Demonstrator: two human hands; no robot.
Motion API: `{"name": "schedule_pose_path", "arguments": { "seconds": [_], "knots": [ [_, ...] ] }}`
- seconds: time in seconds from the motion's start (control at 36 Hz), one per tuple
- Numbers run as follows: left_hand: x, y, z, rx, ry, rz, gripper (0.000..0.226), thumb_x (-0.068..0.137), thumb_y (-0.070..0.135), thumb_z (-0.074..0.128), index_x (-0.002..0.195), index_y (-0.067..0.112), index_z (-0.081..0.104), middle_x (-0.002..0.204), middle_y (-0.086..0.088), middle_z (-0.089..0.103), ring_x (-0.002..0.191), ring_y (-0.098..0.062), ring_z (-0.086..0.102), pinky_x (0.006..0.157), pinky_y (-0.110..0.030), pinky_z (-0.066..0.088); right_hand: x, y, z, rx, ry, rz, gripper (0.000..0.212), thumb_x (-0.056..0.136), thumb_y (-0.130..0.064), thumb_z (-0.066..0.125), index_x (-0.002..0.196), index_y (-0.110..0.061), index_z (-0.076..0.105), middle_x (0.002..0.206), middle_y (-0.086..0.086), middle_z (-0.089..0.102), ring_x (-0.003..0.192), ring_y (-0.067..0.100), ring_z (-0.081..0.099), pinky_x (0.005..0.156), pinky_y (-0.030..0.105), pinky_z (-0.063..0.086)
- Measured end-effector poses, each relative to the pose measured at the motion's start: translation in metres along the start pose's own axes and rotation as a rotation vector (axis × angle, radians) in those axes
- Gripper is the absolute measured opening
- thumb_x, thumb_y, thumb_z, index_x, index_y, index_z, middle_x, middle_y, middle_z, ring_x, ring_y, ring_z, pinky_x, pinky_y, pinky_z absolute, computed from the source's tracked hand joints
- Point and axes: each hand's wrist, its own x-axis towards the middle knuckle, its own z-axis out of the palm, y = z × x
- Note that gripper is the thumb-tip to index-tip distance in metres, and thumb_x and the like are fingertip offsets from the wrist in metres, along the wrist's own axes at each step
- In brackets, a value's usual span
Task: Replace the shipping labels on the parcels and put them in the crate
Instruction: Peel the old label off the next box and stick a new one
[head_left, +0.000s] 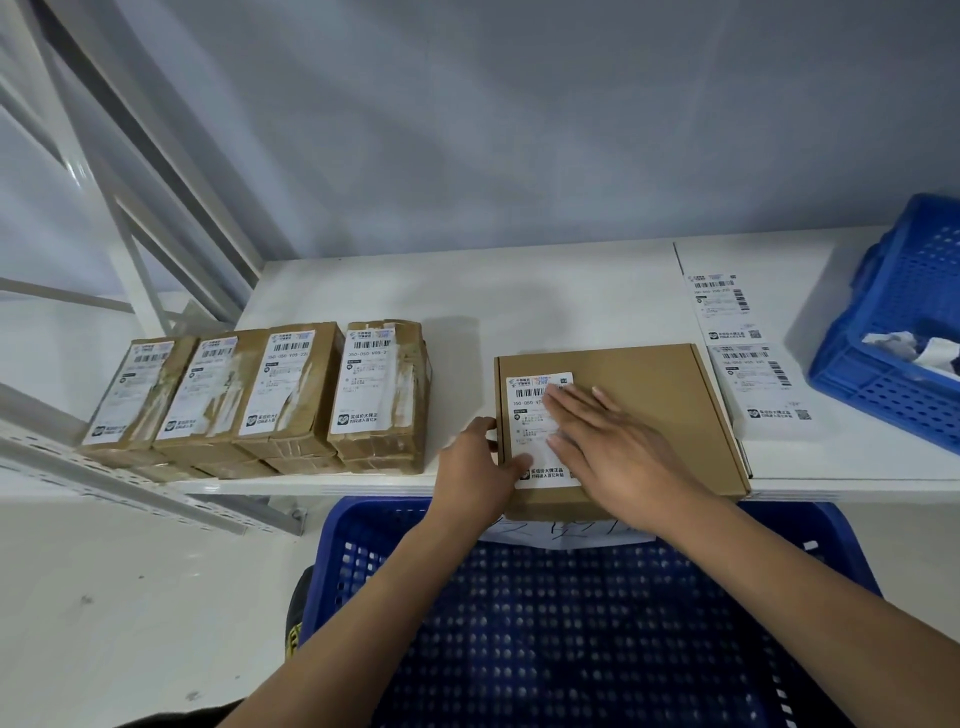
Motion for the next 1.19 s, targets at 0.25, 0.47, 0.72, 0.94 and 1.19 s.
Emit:
{"name": "schedule_pose_path", "arguments": {
  "seconds": [0.25, 0.47, 0.72, 0.94, 1.19],
  "knots": [
    [0.000, -0.004, 0.000, -0.033, 0.003, -0.005, 0.053, 0.093, 0.022, 0.074, 0.141, 0.017, 0.052, 0.125, -0.002, 0.069, 0.112, -0.019, 0.066, 0.098, -0.039, 0.056, 0.011, 0.001, -0.013, -0.020, -0.060, 0.128, 0.065, 0.103, -0.051, 0.000, 0.159, -0.020, -0.004, 0.166, -0.005, -0.009, 0.152, 0.008, -0.011, 0.126, 0.033, -0.007],
    [0.002, -0.004, -0.001, -0.002, -0.006, 0.019, 0.055, 0.092, 0.022, 0.074, 0.142, 0.014, 0.051, 0.126, -0.004, 0.069, 0.111, -0.020, 0.067, 0.094, -0.038, 0.058, -0.001, -0.016, -0.007, -0.097, -0.099, 0.107, 0.069, 0.097, -0.055, -0.011, 0.155, -0.017, -0.018, 0.162, -0.003, -0.025, 0.148, 0.011, -0.027, 0.123, 0.036, -0.017],
    [0.013, -0.008, -0.006, -0.051, 0.011, -0.006, 0.048, 0.087, 0.022, 0.081, 0.131, 0.013, 0.063, 0.113, 0.001, 0.072, 0.095, -0.013, 0.068, 0.063, -0.014, 0.051, -0.038, -0.024, -0.011, 0.041, -0.183, 0.031, 0.086, 0.081, -0.060, -0.015, 0.158, -0.022, -0.005, 0.161, -0.010, -0.017, 0.151, 0.006, -0.014, 0.124, 0.030, -0.011],
    [0.008, -0.002, 0.003, 0.237, 0.138, 0.205, 0.065, 0.096, 0.024, 0.070, 0.153, 0.020, 0.040, 0.154, -0.004, 0.046, 0.131, -0.024, 0.055, 0.104, -0.037, 0.052, -0.062, -0.007, -0.035, 0.219, -0.278, 0.113, 0.059, 0.108, -0.040, 0.033, 0.161, -0.024, 0.010, 0.166, -0.011, -0.005, 0.152, 0.005, -0.008, 0.124, 0.028, -0.008],
    [-0.005, -0.011, 0.037, 0.825, -0.068, 0.577, 0.079, 0.093, 0.061, -0.017, 0.158, 0.017, -0.018, 0.164, -0.003, -0.027, 0.152, -0.017, -0.027, 0.128, -0.037, -0.009, -0.065, 0.038, -0.052, 0.232, -0.359, 0.227, 0.067, 0.108, -0.029, 0.040, 0.160, -0.028, -0.001, 0.164, -0.009, -0.020, 0.151, 0.008, -0.017, 0.118, 0.025, -0.010]
  ]
}}
